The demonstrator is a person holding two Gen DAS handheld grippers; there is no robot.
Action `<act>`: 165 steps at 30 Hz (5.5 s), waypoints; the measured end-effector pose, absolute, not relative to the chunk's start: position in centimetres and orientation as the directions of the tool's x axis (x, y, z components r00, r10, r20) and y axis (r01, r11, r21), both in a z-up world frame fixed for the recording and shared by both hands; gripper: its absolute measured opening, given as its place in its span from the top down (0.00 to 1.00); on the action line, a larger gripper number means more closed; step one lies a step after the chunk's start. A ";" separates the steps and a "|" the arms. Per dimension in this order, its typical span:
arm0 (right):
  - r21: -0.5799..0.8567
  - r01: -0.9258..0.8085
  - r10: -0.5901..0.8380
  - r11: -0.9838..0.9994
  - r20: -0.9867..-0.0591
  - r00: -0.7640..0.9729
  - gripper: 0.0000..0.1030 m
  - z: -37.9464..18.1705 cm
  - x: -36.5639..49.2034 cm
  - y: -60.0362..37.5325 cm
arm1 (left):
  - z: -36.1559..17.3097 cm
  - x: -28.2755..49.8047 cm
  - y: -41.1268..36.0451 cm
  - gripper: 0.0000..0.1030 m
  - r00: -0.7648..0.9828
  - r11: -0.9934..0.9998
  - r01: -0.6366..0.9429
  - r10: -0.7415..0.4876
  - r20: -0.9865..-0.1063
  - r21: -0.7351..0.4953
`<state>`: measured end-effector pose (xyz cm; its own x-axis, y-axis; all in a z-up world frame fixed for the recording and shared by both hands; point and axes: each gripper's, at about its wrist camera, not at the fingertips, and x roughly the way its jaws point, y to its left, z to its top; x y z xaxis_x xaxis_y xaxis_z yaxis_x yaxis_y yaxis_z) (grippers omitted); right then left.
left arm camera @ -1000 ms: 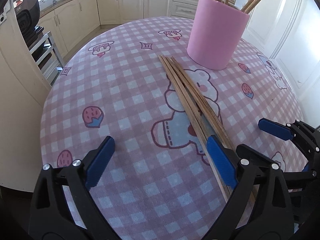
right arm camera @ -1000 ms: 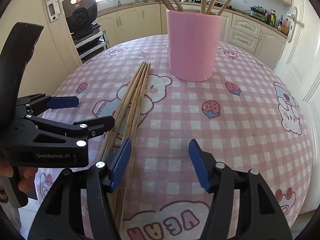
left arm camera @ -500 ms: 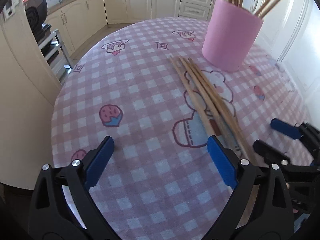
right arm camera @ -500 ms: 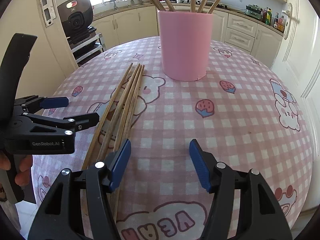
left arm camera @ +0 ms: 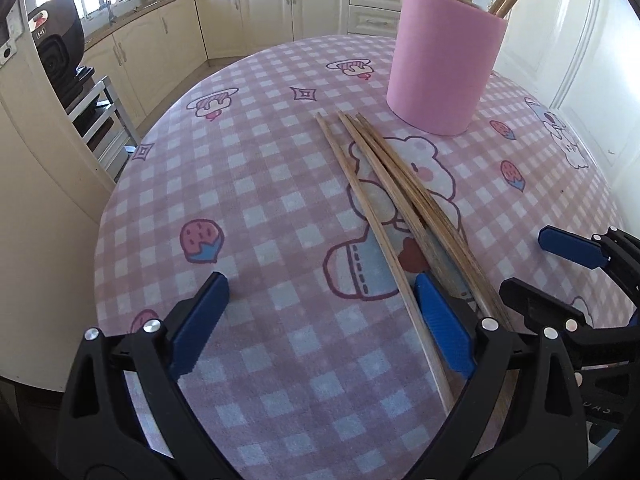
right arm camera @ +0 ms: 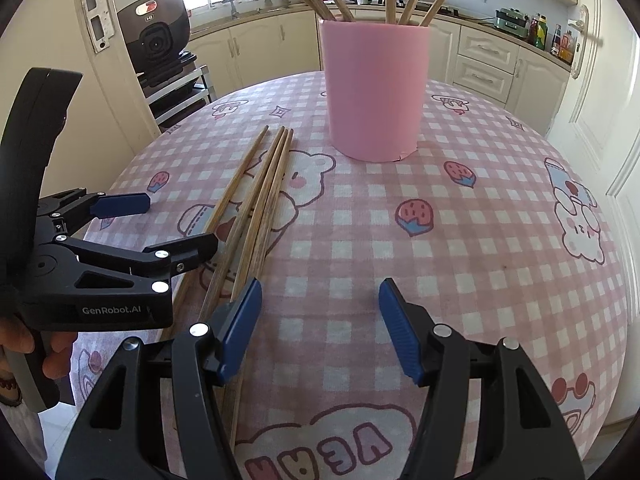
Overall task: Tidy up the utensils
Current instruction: 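Lower both open grippers over the chopstick pile and align with chopsticks, then close the left gripper on one chopstick while the right gripper closes on another, then lift both held chopsticks upright and carry them above the pink cup, then lower both chopsticks into the pink cup and open both grippers, then withdraw both open grippers from the cup toward the remaining chopsticks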
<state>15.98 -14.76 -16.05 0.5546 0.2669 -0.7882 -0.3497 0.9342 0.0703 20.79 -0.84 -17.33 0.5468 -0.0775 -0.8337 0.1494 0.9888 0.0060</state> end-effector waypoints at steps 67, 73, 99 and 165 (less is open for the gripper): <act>0.172 -0.440 0.453 0.882 -0.568 0.687 0.96 -2.3 16.5 -15.6 | -3.5 19.6 0.3 0.95 0.758 0.957 0.263 -0.285 -0.587 -0.124; 0.091 -0.419 0.407 0.903 -0.492 0.770 0.96 0.1 13.9 -15.9 | -0.1 16.0 -0.3 0.95 0.824 0.951 0.295 -0.302 -0.480 -0.093; 0.059 -0.290 0.293 0.955 -0.311 0.904 0.96 4.7 13.8 -19.6 | 5.8 14.8 -4.2 0.95 0.876 0.937 0.348 -0.340 -0.341 -0.041; 0.136 -0.248 0.280 0.959 -0.346 0.895 0.66 -0.1 15.8 -19.5 | 2.3 18.1 -1.3 0.34 0.909 0.965 0.239 -0.261 -0.324 -0.106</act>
